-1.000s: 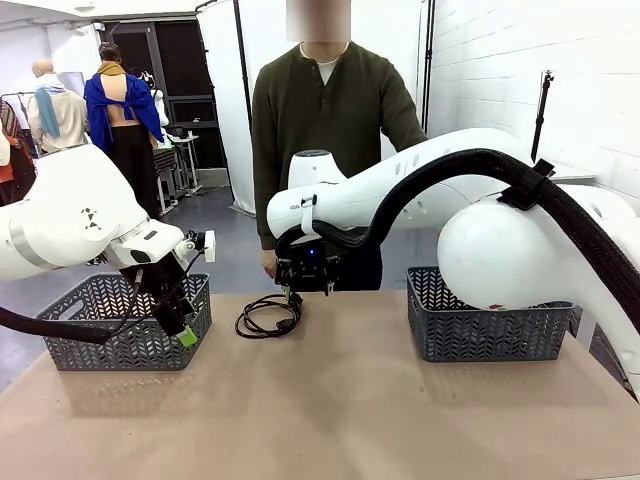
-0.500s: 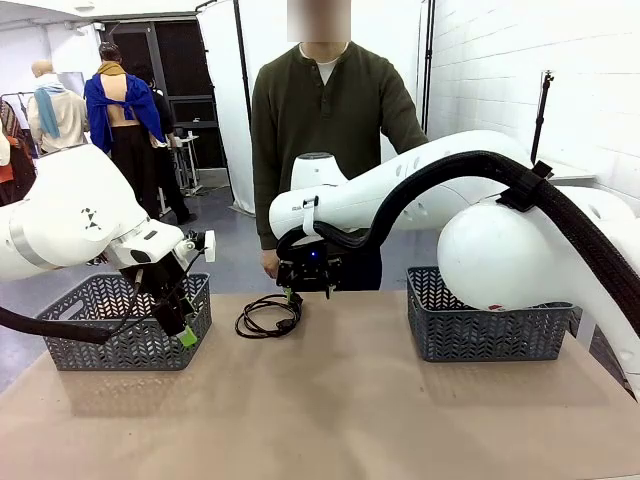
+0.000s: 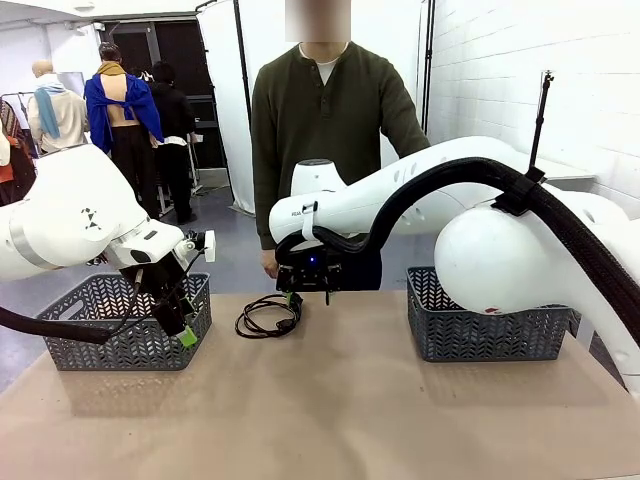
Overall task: Organize the cables according to human instructions.
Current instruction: Pick up a bundle of cables and place it in the basket indicated by the human.
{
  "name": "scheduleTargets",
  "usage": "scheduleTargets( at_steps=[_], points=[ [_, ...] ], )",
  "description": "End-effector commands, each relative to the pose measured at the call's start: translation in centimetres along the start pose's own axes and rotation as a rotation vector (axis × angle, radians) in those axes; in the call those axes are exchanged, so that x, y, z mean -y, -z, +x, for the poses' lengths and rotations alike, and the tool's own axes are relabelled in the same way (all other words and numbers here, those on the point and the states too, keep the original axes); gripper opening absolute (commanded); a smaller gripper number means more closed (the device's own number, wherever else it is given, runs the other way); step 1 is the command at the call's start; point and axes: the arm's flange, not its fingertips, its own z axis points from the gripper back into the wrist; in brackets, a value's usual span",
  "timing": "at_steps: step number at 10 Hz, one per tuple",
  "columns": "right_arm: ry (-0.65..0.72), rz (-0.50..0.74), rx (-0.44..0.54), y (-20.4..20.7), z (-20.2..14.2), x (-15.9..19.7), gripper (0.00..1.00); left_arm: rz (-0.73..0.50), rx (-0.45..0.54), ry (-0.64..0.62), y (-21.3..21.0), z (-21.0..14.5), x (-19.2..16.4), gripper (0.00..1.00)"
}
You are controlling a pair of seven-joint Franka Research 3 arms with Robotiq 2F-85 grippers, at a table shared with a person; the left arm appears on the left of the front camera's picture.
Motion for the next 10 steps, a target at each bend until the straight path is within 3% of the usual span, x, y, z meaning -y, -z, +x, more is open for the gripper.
scheduleTargets(
  at_steps=[1,10],
  points=[
    [0.073,0.014,0.004,0.6,0.9,-0.9,1.0,-0.003,-0.004,0.002,-0.2,0.1,0.0,1.0],
    [0.187,0.014,0.004,3.5,2.1,-1.8,1.0,-0.003,-0.004,0.002,-0.2,0.1,0.0,1.0]
  ],
)
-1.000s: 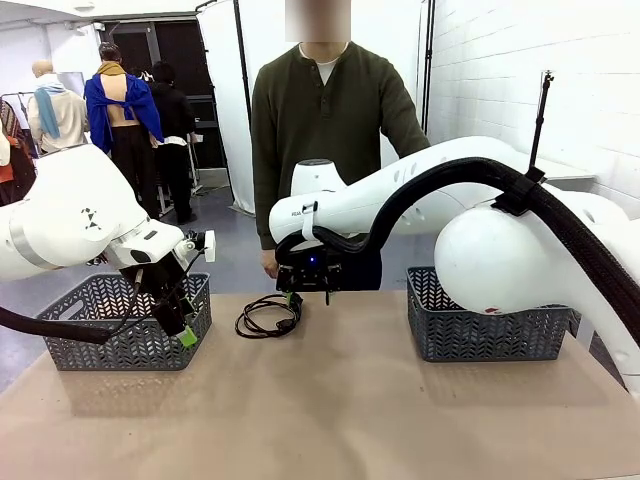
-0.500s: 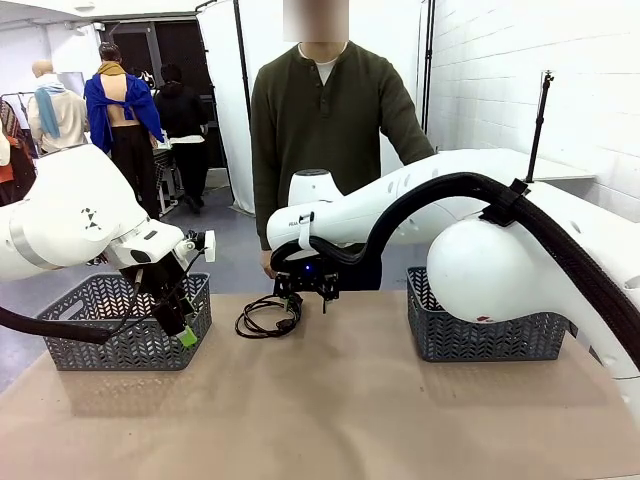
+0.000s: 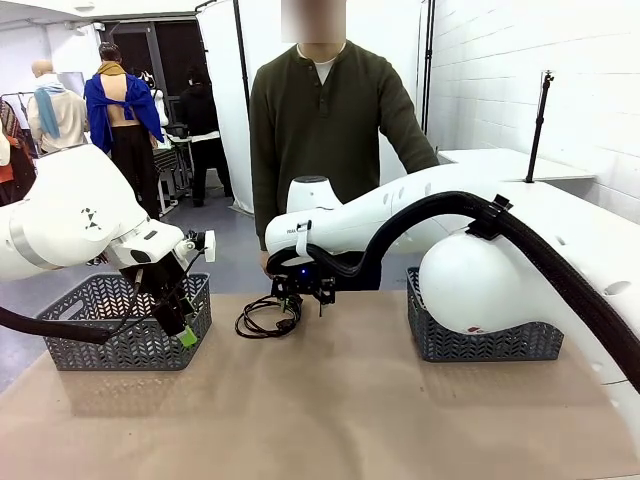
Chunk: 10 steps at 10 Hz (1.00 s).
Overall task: Organize the cables according to human instructions.
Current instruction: Pick up a bundle of cables and place it in the basket indicated by the human.
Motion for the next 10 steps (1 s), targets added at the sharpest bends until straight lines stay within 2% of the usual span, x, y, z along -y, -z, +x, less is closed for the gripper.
scheduleTargets(
  at_steps=[1,10],
  points=[
    [0.029,-0.011,-0.01,0.3,0.9,-1.1,1.0,-0.003,-0.004,0.002,-0.2,0.1,0.0,1.0],
    [0.003,-0.087,-0.039,2.8,1.2,-1.6,1.0,-0.003,-0.004,0.002,-0.2,0.1,0.0,1.0]
  ],
)
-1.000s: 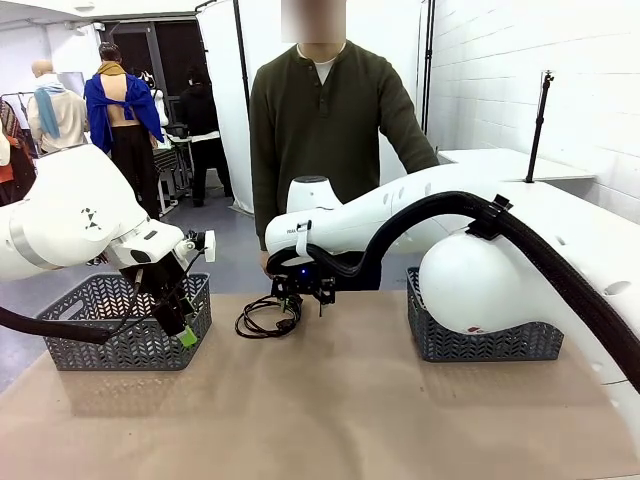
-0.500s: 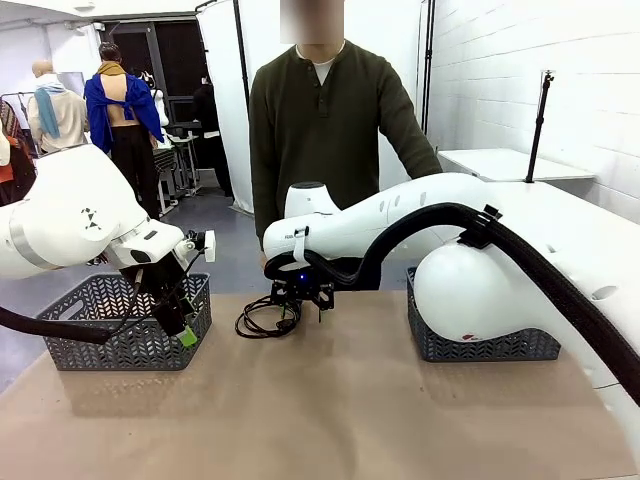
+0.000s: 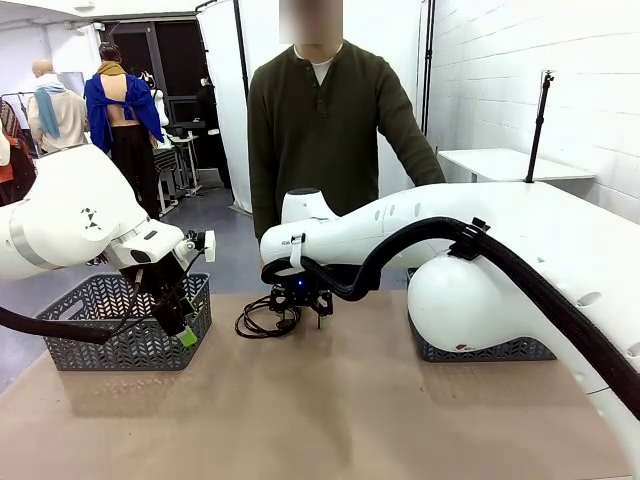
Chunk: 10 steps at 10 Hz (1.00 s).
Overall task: Organize the cables according to human instructions.
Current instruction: Pick up a bundle of cables and place it in the basket indicated by the human.
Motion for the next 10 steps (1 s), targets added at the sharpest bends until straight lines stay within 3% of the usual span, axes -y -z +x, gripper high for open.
scheduleTargets(
  at_steps=[1,3,8,10],
  points=[
    [0.007,-0.057,0.029,-0.6,1.5,-0.6,1.0,-0.003,-0.004,0.002,-0.2,0.1,0.0,1.0],
    [0.008,-0.072,0.02,-1.0,1.7,-0.1,0.96,-0.003,-0.004,0.002,-0.2,0.1,0.0,1.0],
    [0.016,-0.061,-0.001,-0.7,2.3,0.5,0.06,-0.003,-0.004,0.002,-0.2,0.1,0.0,1.0],
    [0.021,-0.033,-0.019,-0.6,2.6,0.9,0.0,-0.003,-0.004,0.002,-0.2,0.1,0.0,1.0]
  ],
)
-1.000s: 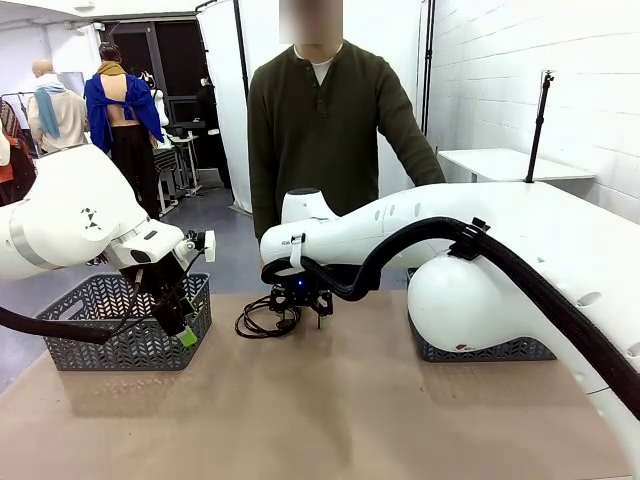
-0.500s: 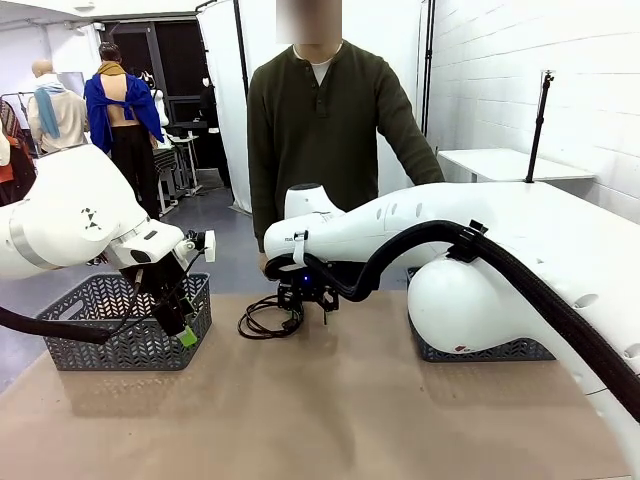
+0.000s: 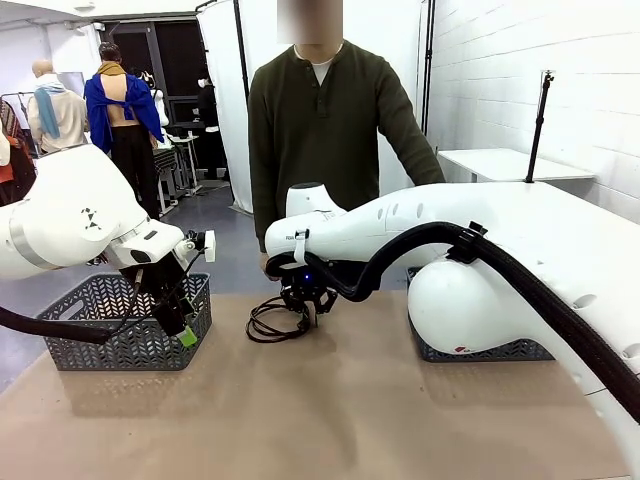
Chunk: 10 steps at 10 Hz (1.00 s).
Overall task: Organize the cables according to human instructions.
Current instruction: Pick up a bundle of cables and place it in the basket indicated by the human.
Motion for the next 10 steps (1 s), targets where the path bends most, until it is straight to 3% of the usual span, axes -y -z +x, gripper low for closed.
scheduleTargets(
  at_steps=[1,6,10],
  points=[
    [0.008,0.033,-0.035,0.4,1.6,-0.3,0.0,-0.003,-0.004,0.002,-0.2,0.1,0.0,1.0],
    [0.015,0.036,-0.03,-1.4,1.7,-0.1,0.0,-0.003,-0.004,0.002,-0.2,0.1,0.0,1.0],
    [-0.065,0.021,0.015,-7.3,2.1,1.0,0.0,-0.003,-0.004,0.002,-0.2,0.1,0.0,1.0]
  ],
)
